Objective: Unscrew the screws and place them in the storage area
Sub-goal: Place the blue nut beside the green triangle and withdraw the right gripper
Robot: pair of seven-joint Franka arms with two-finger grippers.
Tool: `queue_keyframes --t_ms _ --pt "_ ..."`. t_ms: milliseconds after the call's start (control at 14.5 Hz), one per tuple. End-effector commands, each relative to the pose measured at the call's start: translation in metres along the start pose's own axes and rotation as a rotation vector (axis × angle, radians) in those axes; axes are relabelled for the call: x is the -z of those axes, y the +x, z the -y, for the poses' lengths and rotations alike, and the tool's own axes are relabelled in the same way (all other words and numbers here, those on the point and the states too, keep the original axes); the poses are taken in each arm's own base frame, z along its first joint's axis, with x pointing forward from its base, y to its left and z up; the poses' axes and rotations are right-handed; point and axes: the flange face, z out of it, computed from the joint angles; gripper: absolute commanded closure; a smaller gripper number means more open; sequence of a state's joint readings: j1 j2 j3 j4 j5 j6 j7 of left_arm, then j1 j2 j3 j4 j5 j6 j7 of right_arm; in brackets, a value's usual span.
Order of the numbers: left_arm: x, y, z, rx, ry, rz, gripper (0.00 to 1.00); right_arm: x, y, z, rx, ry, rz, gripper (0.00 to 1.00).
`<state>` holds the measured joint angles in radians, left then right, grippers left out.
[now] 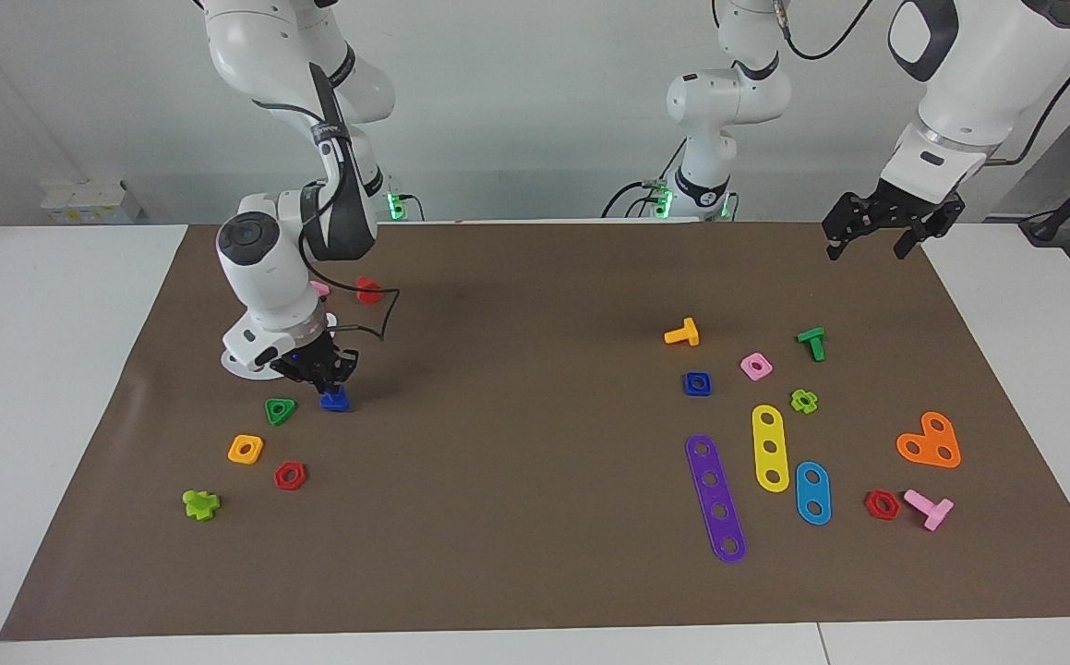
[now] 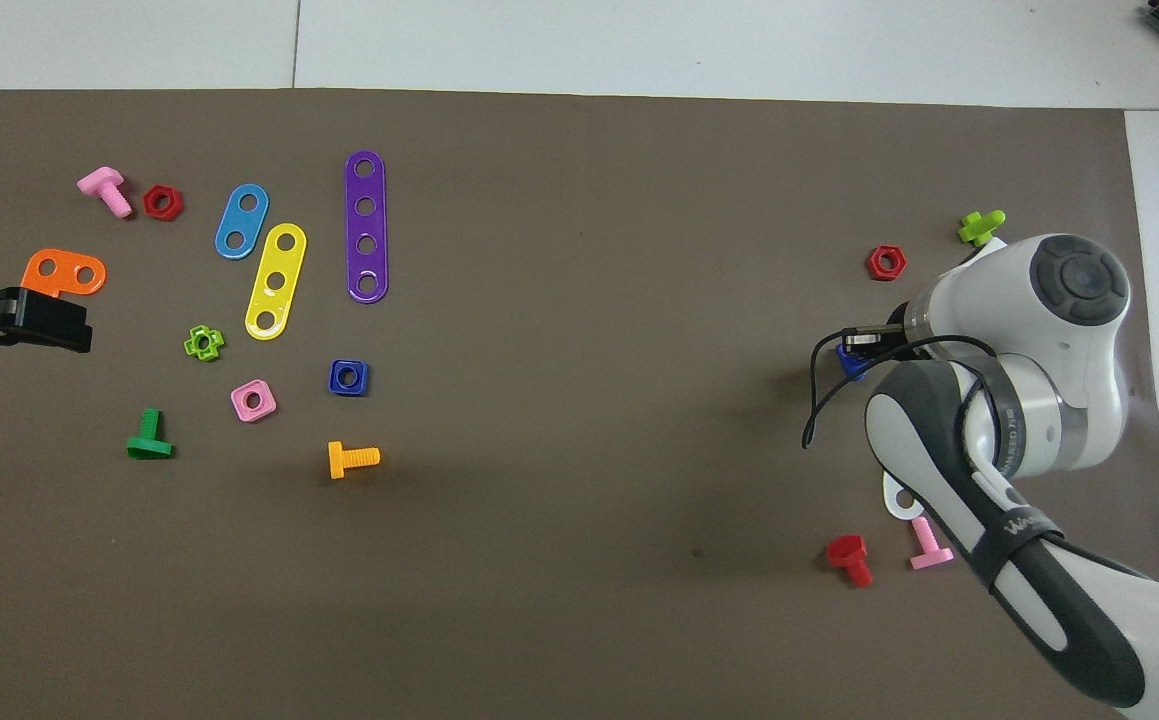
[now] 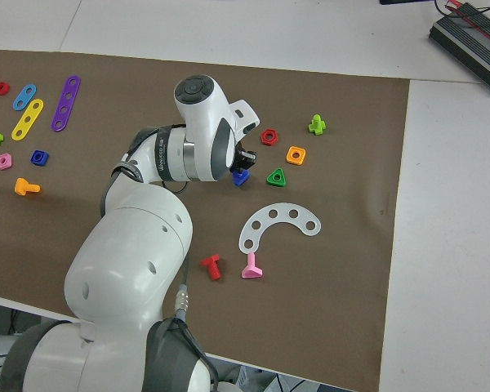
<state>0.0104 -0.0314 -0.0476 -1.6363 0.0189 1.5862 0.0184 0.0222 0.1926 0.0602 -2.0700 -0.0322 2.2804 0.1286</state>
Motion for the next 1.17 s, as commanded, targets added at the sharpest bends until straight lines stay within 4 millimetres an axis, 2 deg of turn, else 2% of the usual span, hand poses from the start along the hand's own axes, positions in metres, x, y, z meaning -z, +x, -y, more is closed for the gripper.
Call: queue_keyframes --t_ms 0,69,206,344,550,1101 --pt "0.0 -0.009 0.0 0.026 0.02 -0.011 0.0 -0.003 -0.003 -0.004 0.0 0.019 -0.011 0.28" --pt "0.0 -0.009 -0.005 0.017 0.02 -0.01 0.0 0.002 -0.001 -0.003 -0.003 0.02 -0.018 0.16" --pt "0.002 -0.007 -0.011 0.0 0.021 -0.03 0.0 0.021 0.002 -0.003 -0.007 0.021 -0.05 0.03" --pt "0.001 -0.009 -0.007 0.007 0.02 -0.013 0.0 0.042 0.008 -0.007 -0.014 0.021 -0.078 0.02" --pt "0.001 -0.009 0.01 0.038 0.02 -0.013 0.0 0.083 0.013 -0.008 -0.018 0.022 -0.118 0.01" --pt "0.001 -0.01 0.016 0.05 0.02 -0.013 0.0 0.197 -0.009 -0.01 -0.017 0.013 -0.117 0.0"
